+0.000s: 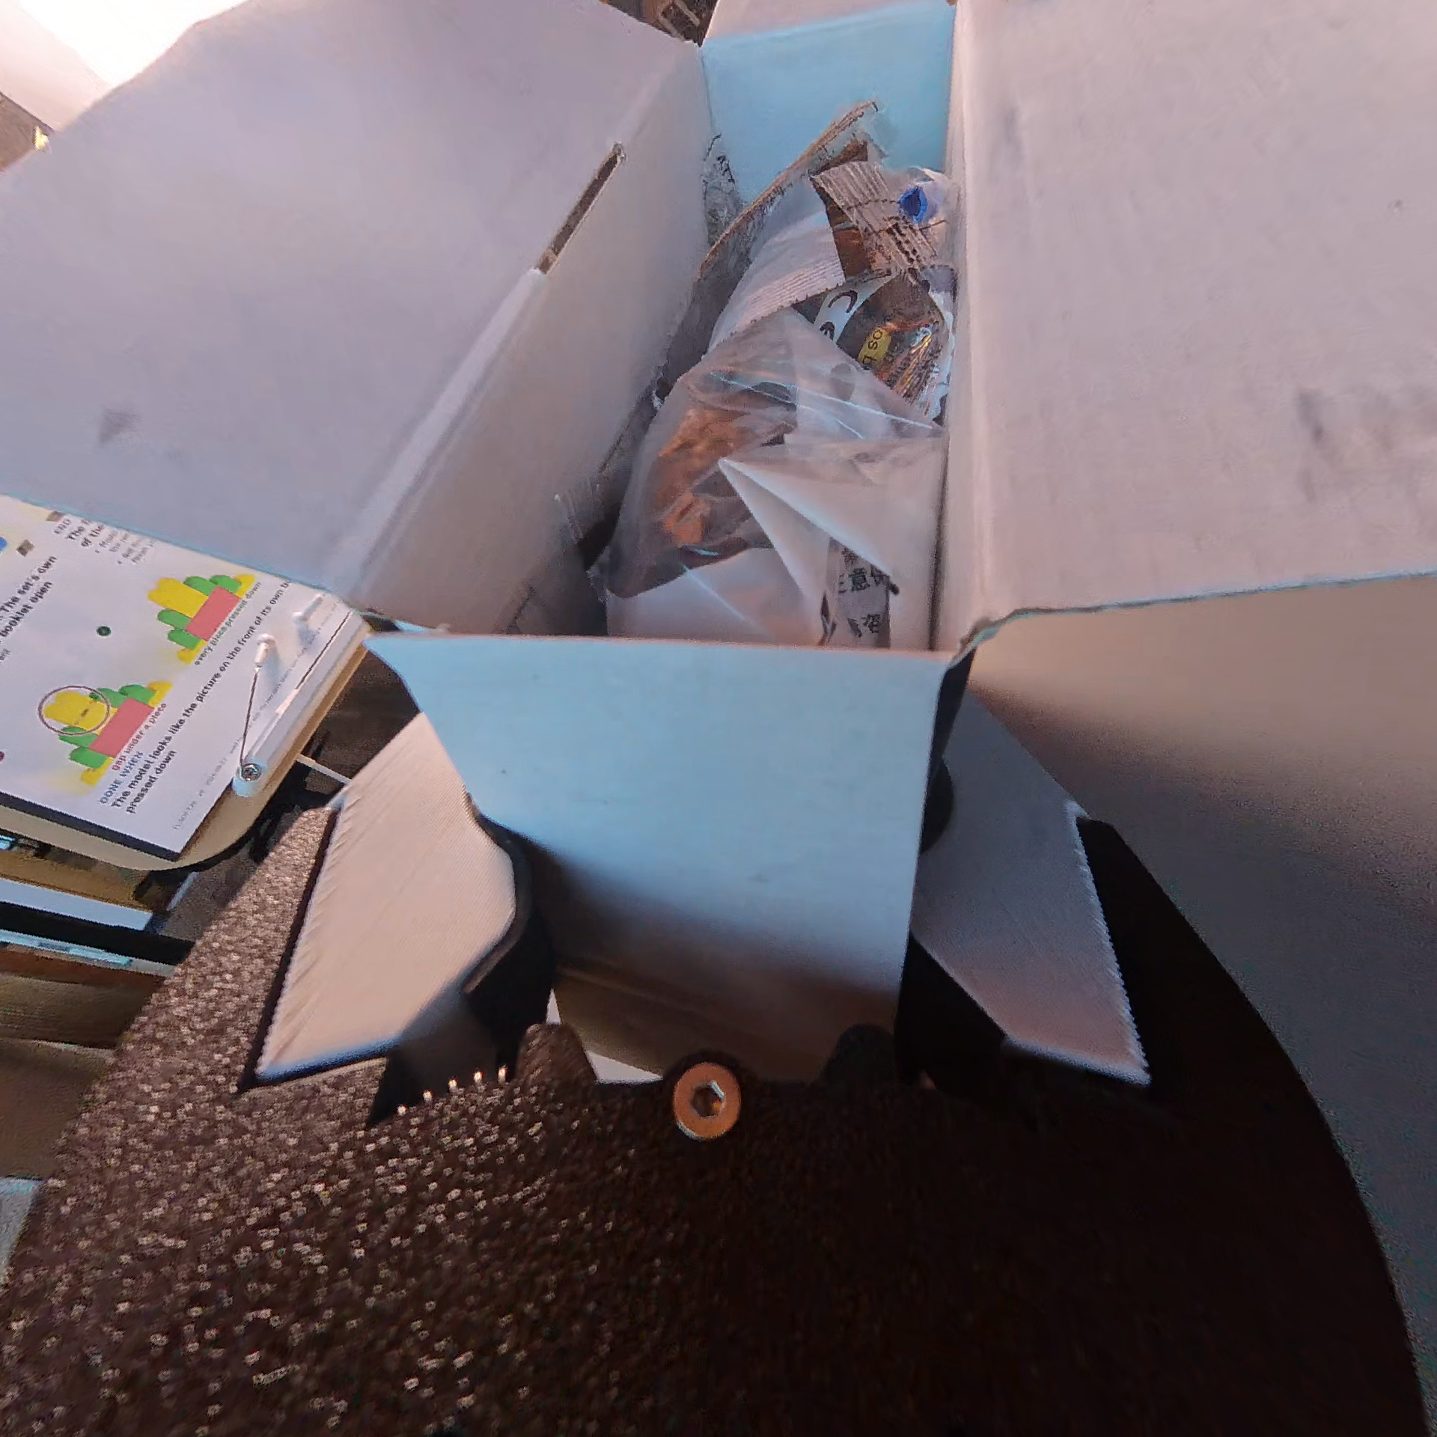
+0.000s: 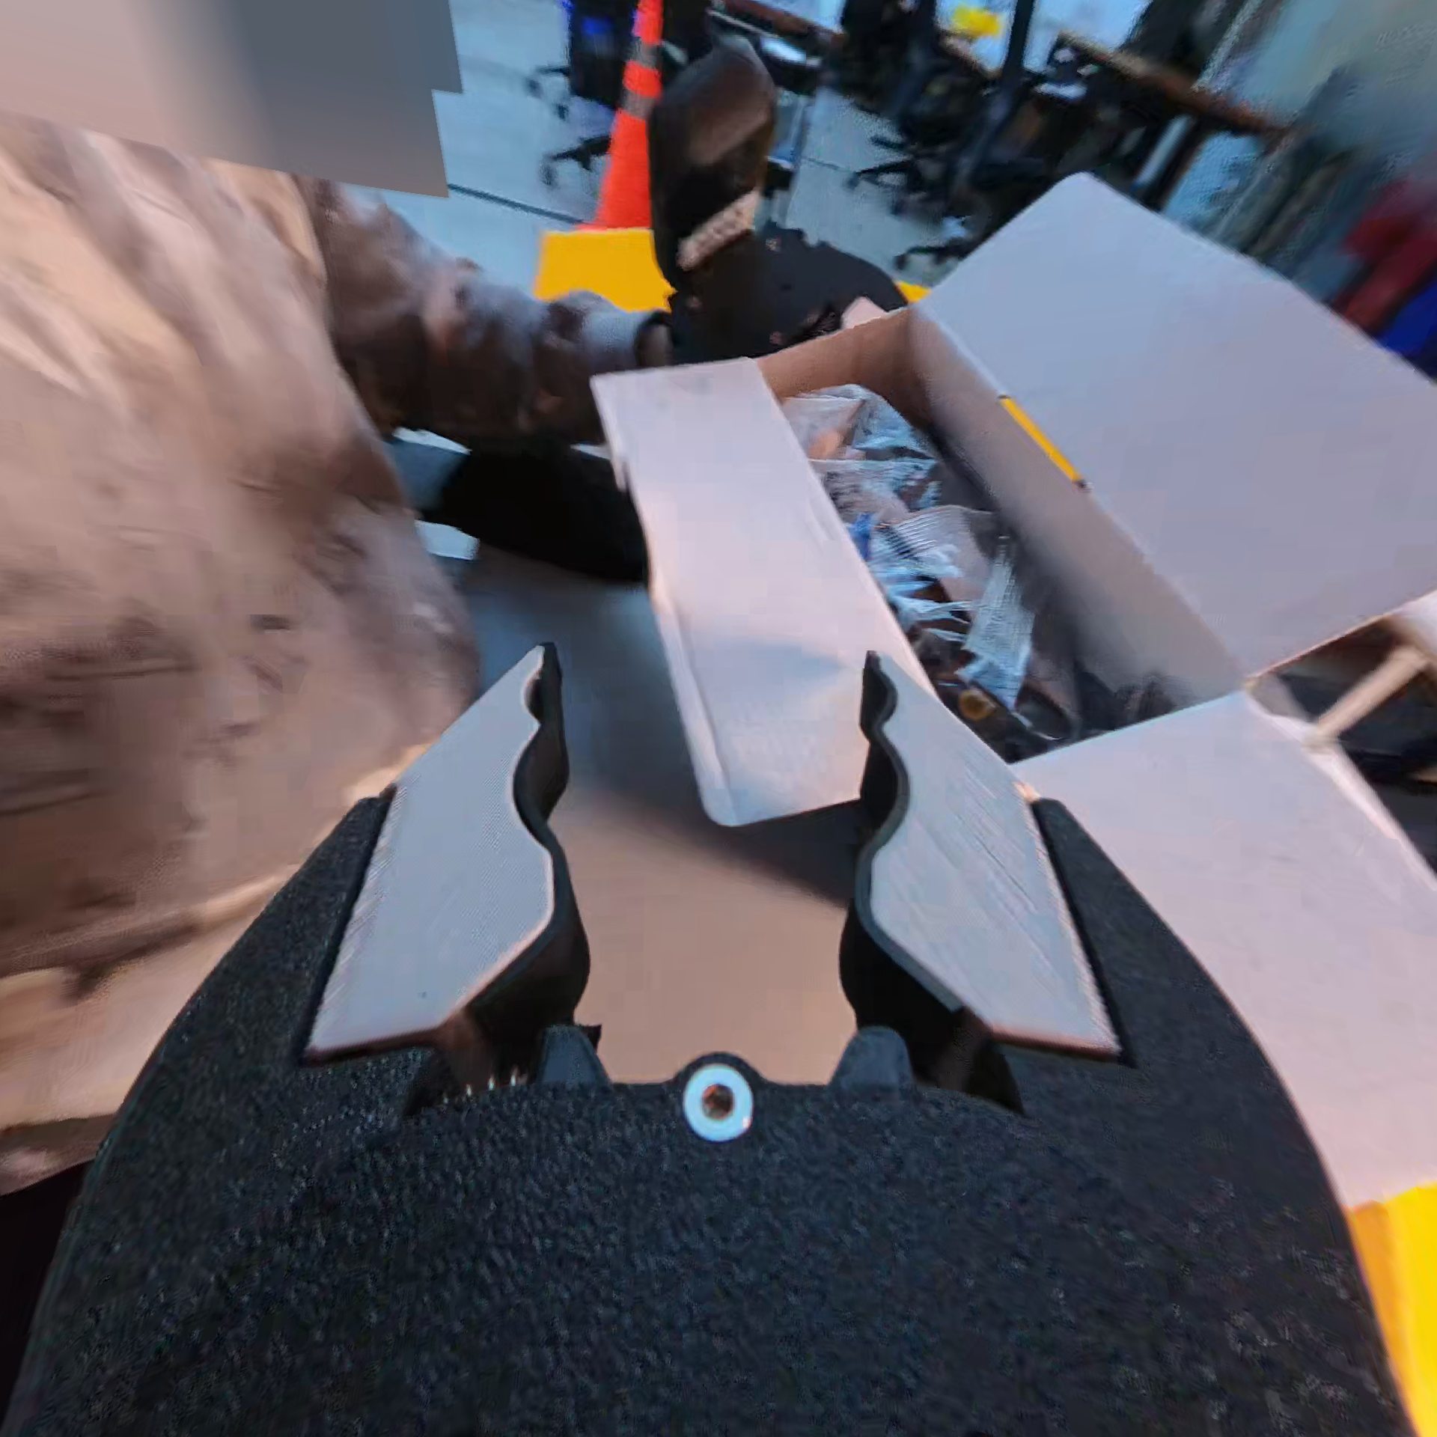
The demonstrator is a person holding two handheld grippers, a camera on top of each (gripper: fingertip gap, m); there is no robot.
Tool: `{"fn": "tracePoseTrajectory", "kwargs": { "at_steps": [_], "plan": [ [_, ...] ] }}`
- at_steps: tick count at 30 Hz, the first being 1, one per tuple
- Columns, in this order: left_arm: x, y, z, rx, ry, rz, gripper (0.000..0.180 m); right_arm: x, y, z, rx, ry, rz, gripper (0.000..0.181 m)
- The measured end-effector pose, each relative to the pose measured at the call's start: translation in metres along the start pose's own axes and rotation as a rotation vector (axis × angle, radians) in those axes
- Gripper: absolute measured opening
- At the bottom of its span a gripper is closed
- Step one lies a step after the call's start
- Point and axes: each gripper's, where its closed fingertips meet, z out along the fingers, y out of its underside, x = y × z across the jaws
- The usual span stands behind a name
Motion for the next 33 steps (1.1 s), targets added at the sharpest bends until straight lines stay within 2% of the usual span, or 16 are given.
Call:
{"fn": "tracePoseTrajectory", "kwargs": {
  "at_steps": [2, 3, 5, 9, 15, 17, 21, 23, 27, 28, 33],
  "plan": [
    [0.005, -0.001, -0.001, 0.003, -0.01, 0.019, 0.102, -0.007, -0.021, -0.021, 0.076, -0.015, 0.047, 0.068],
    [0.007, -0.002, -0.002, 0.006, -0.012, 0.027, 0.102, 0.001, -0.03, -0.03, 0.096, 0.044, 0.038, 0.056],
    [0.011, -0.004, -0.001, 0.01, -0.014, 0.041, 0.102, 0.024, -0.042, -0.039, 0.042, 0.186, 0.023, 0.044],
    [0.012, -0.009, 0.001, 0.029, -0.003, 0.019, 0.101, 0.062, -0.03, -0.02, -0.323, 0.364, -0.141, 0.032],
    [0.005, -0.011, 0.0, 0.069, 0.023, -0.051, 0.099, 0.094, 0.011, 0.017, -0.796, 0.264, -0.149, 0.037],
    [0.005, -0.011, 0.0, 0.078, 0.024, -0.055, 0.099, 0.096, 0.02, 0.025, -0.883, 0.184, -0.141, 0.033],
    [-0.001, -0.01, 0.0, 0.088, 0.033, -0.094, 0.098, 0.108, 0.021, 0.028, -1.023, 0.141, -0.313, 0.009],
    [-0.006, -0.007, -0.001, 0.084, 0.046, -0.118, 0.098, 0.112, 0.004, 0.031, -0.985, 0.139, -0.337, 0.005],
    [-0.019, 0.0, -0.003, 0.088, 0.047, -0.196, 0.099, 0.124, -0.08, 0.017, -0.714, 0.199, -0.261, 0.003],
    [-0.022, 0.002, -0.004, 0.088, 0.054, -0.212, 0.104, 0.128, -0.096, 0.009, -0.674, 0.22, -0.249, 0.003],
    [-0.034, 0.011, -0.007, 0.066, 0.108, -0.286, 0.098, 0.135, -0.129, -0.018, -0.462, 0.208, -0.013, 0.002]
  ]
}}
